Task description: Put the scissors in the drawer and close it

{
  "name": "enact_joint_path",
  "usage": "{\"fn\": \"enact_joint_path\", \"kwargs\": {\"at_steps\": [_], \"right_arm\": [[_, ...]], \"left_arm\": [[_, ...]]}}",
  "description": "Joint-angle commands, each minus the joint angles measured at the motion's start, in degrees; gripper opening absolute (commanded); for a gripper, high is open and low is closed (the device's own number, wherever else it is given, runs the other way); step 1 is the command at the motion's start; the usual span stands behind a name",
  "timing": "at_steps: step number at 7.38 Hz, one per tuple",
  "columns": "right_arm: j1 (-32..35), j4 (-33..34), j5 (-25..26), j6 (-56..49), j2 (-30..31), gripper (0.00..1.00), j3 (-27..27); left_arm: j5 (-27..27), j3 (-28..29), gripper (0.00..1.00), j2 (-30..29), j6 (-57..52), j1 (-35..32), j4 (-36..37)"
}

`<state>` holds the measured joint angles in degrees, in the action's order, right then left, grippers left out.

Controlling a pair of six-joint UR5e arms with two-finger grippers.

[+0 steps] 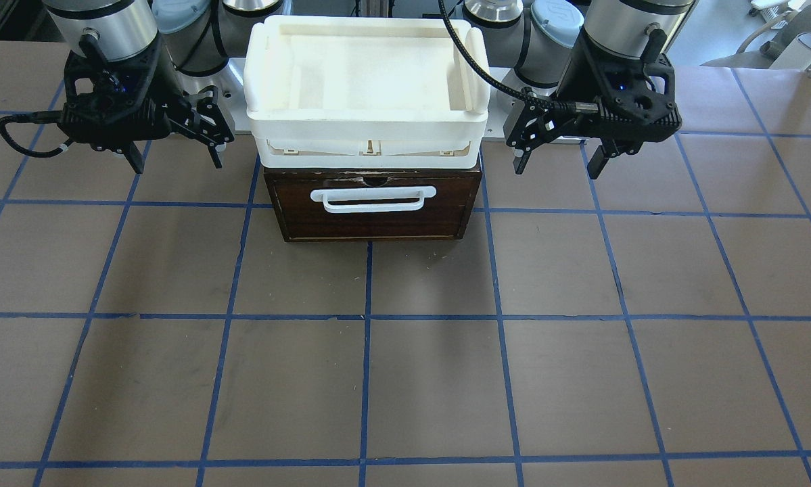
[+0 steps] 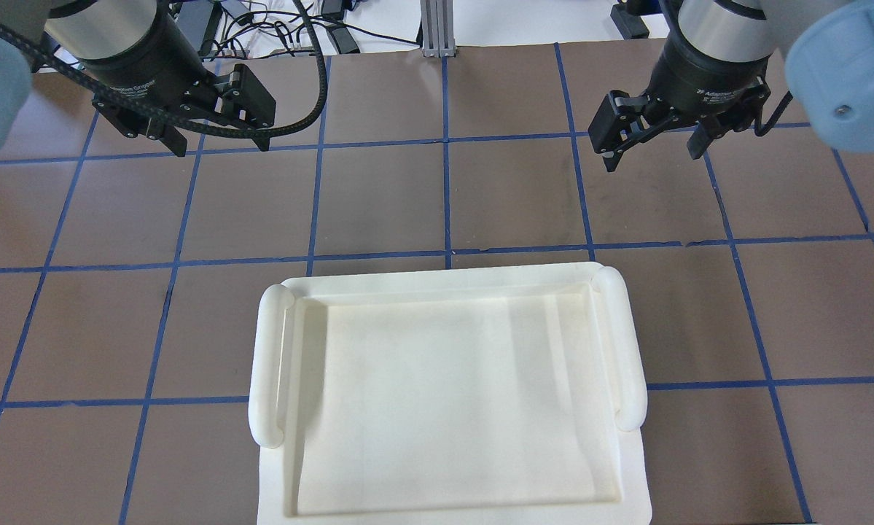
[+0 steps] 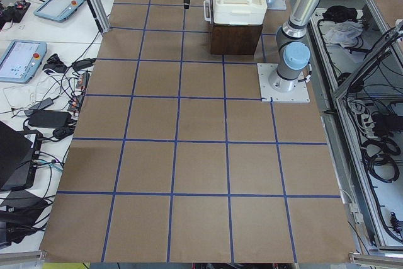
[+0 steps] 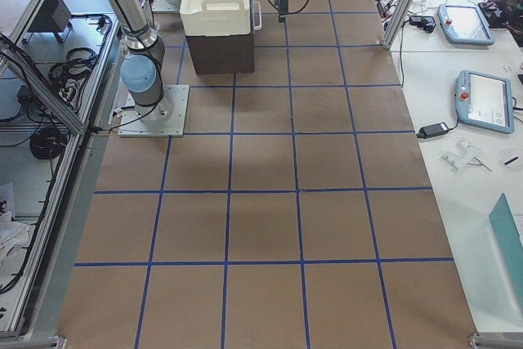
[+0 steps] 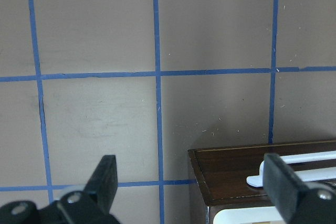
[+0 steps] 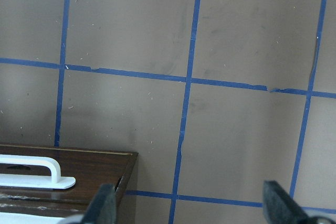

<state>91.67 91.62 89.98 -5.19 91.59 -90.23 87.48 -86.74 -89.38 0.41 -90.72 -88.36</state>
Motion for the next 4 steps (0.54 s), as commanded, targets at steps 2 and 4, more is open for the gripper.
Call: {"fn": "enact_joint_path", "kwargs": {"at_steps": [2,4], "right_arm": [[0.0,0.1,0.0,0.0,0.0,1.00,0.1],[0.0,0.1,-0.1,0.0,0.0,1.00,0.1]], "left_arm": [[0.1,-0.1,1.00,0.3,-0.8,0.0,-0.8],[0.1,0.0,1.00,0.5,-0.8,-0.1,-2.3]]}}
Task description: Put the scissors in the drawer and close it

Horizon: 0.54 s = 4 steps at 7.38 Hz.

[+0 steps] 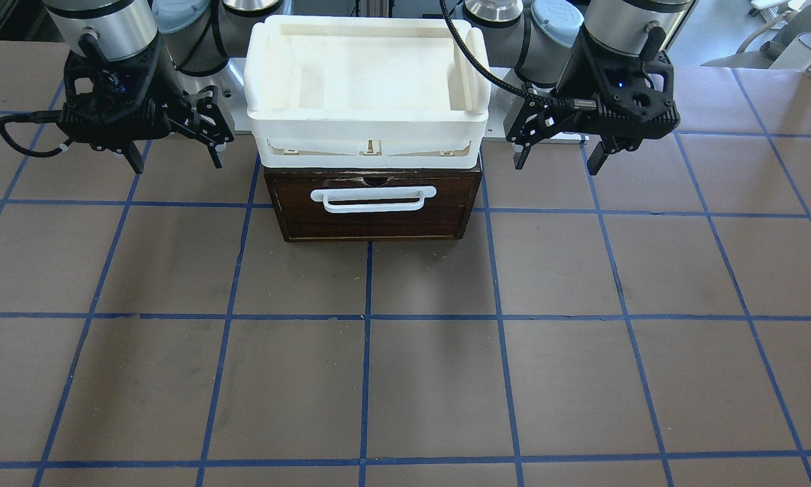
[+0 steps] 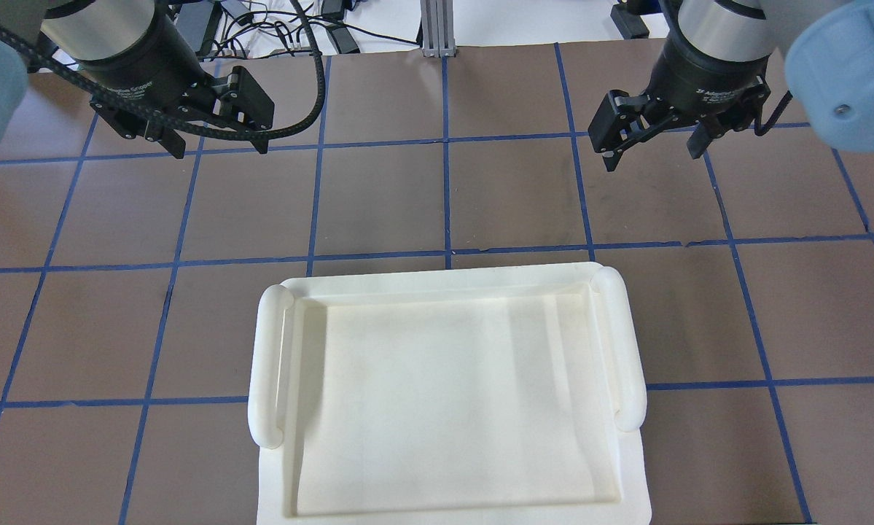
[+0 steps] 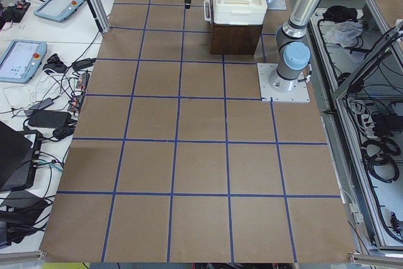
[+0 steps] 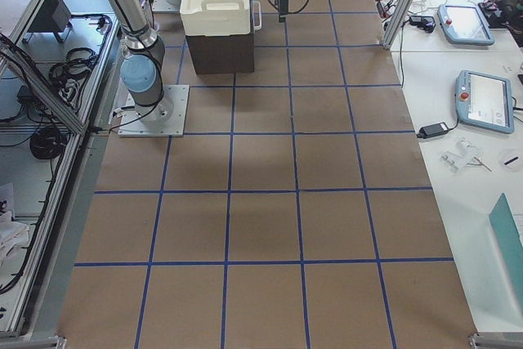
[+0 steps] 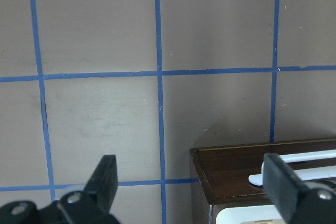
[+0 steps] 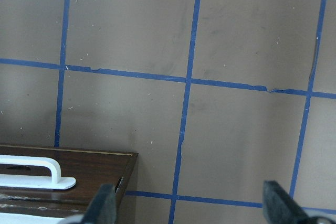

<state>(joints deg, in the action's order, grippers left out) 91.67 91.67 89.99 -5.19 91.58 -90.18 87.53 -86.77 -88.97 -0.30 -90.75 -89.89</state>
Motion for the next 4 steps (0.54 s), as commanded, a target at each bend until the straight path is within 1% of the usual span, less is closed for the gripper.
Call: {"fn": "enact_joint_path", "kwargs": {"at_steps": [1,4], "right_arm": [[0.0,0.0,0.0,0.0,0.0,1.00,0.0],[0.0,0.0,0.0,0.0,0.0,1.00,0.0]], "left_arm": [[-0.1,0.0,1.00,0.2,0.0,0.0,-0.7],[0.0,-0.1,1.00,0.3,0.0,0.0,-1.1]]}}
